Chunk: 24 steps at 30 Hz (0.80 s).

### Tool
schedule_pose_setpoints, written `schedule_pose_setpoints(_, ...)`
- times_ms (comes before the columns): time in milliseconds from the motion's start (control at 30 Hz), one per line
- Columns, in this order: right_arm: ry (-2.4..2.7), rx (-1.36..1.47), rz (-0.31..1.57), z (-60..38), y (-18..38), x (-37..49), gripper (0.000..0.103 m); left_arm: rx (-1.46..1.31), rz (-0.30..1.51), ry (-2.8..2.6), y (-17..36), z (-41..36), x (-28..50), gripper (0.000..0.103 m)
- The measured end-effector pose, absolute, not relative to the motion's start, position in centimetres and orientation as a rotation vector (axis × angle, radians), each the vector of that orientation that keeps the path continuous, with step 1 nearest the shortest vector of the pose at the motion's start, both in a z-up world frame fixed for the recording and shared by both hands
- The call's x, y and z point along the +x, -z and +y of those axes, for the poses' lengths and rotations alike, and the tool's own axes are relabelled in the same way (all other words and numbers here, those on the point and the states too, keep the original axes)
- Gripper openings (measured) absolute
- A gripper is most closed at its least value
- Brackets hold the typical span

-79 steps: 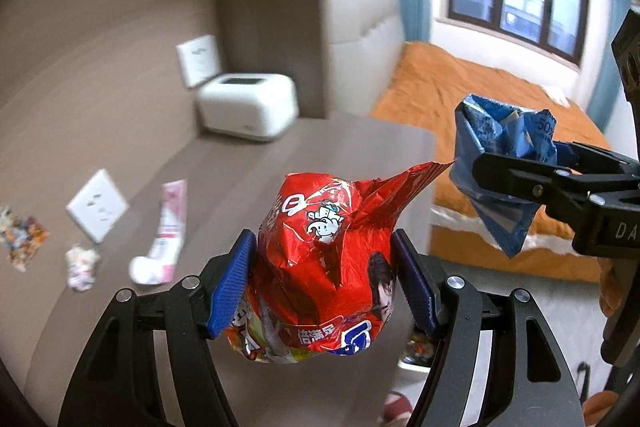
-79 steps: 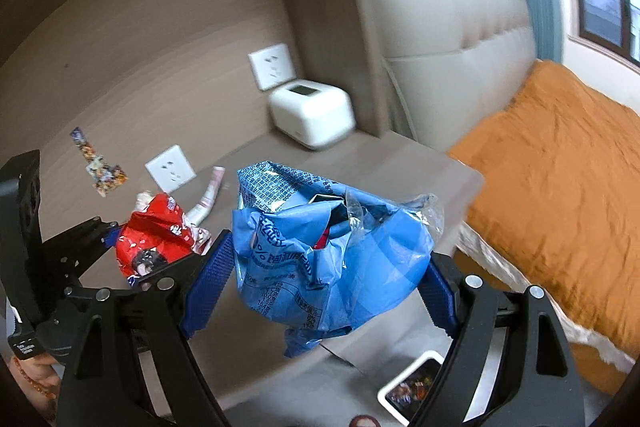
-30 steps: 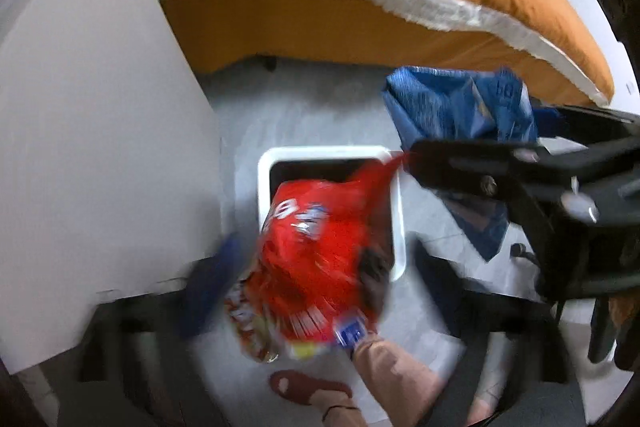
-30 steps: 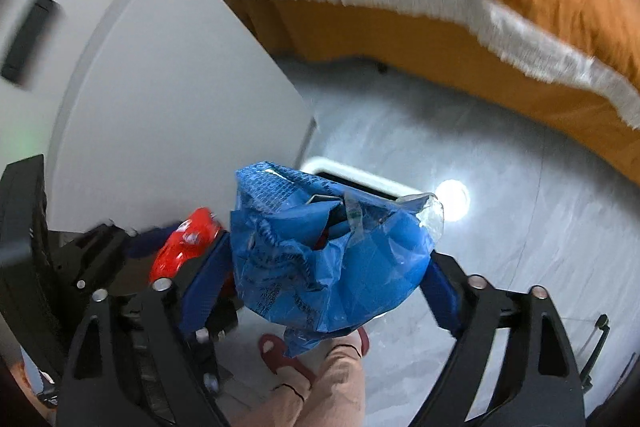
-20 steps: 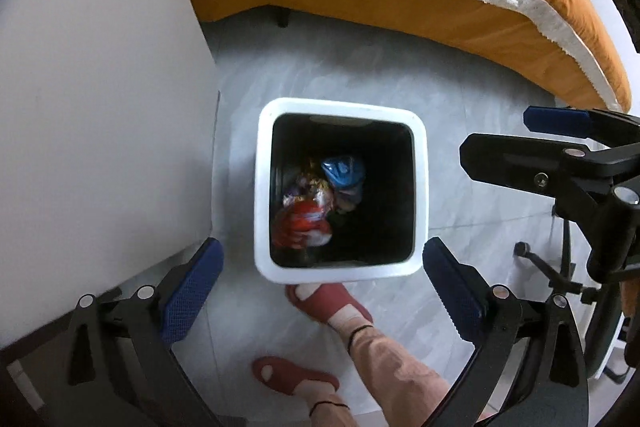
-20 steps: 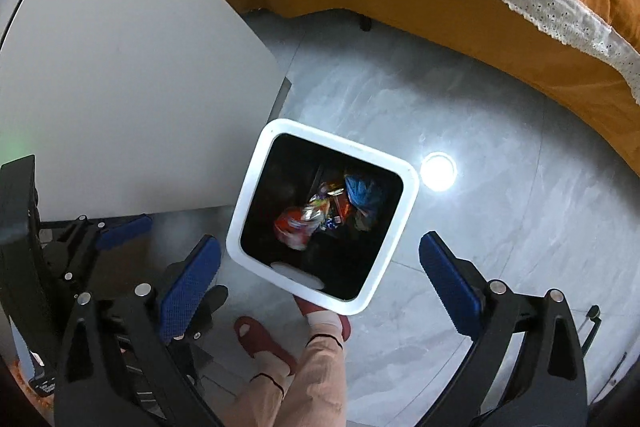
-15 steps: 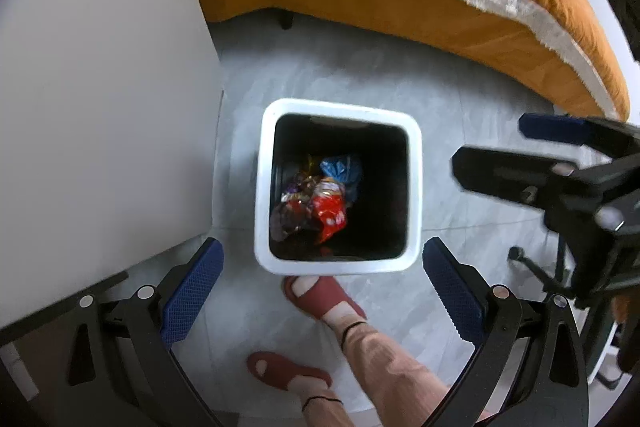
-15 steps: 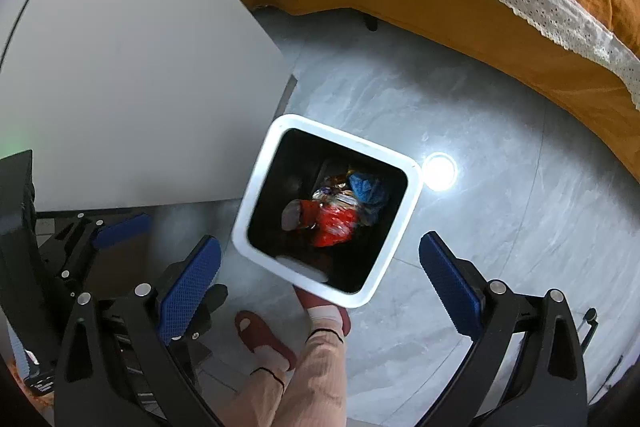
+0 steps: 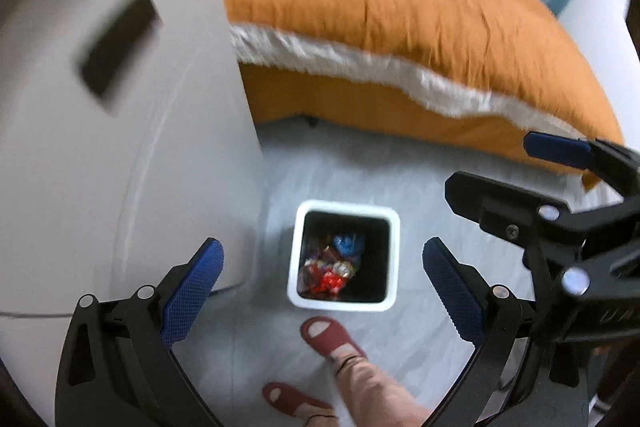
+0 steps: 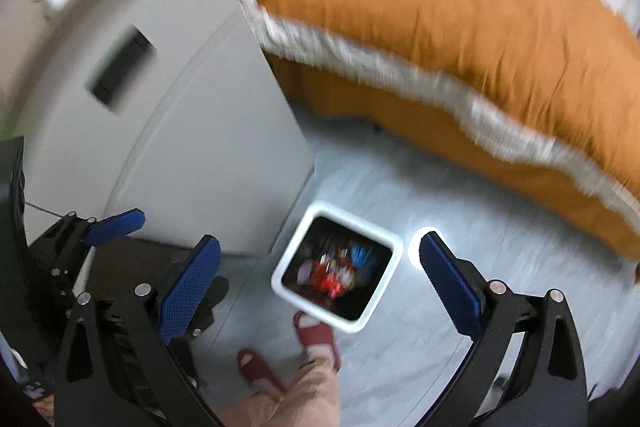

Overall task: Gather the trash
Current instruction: 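Swing both open tools back toward the desk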

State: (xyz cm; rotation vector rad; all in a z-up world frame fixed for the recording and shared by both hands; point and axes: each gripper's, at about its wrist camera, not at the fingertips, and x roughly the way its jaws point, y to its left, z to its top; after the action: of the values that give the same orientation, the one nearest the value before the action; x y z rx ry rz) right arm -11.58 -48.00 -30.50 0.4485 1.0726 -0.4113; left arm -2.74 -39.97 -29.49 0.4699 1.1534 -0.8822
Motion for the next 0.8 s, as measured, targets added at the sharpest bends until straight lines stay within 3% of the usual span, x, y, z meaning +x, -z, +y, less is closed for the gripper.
schedule_pose_setpoints(467,0.358,0.281,0.69,-43.3,12.8,-10.0,0.099,0.231,0.893,0.777,11.0,-31.6,-1.4,0.098)
schedule_pose_setpoints(800,0.14,0.147,0.603,-35.3,8.6,-4.1,0.099,0.189,0.725,0.573,6.2,-21.9,2.1,0.098)
